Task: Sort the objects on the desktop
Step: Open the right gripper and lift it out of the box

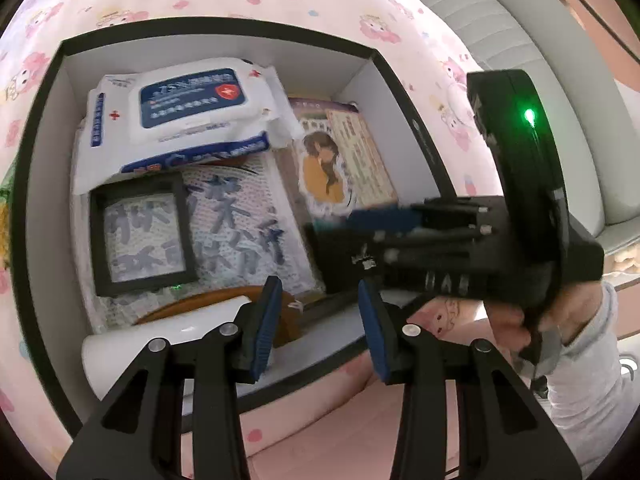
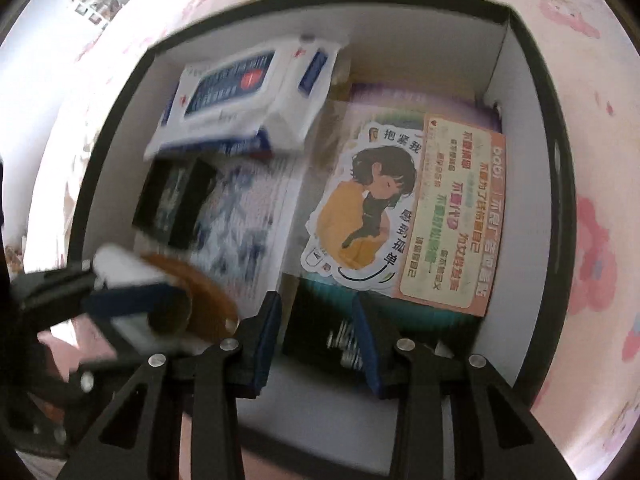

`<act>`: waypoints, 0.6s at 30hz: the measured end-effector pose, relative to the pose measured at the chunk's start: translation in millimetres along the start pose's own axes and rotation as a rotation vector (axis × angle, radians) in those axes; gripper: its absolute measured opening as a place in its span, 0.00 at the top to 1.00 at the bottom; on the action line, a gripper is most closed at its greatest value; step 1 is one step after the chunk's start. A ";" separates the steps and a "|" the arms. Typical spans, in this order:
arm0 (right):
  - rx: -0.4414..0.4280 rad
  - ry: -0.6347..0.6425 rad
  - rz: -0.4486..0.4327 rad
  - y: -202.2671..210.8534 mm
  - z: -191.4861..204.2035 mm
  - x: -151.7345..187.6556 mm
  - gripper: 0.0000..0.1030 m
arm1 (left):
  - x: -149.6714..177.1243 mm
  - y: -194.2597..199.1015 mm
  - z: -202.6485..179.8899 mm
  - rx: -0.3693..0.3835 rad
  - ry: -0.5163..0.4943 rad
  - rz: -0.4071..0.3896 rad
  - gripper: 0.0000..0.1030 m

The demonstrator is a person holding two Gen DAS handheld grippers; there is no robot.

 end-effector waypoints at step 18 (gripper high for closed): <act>0.052 -0.010 -0.306 43.1 55.6 46.1 0.67 | 17.1 50.3 -1.8 -0.059 0.013 -0.194 0.62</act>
Point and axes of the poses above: each gripper's, at about its wrist camera, not at the fingertips, and y roughly against the way its jaws point, z to its left, x to its underside, the point moved 5 cm from there along -y, roughly the way its jaws point, and after that the axes turned 15 degrees about z, right-handed, at the moved point
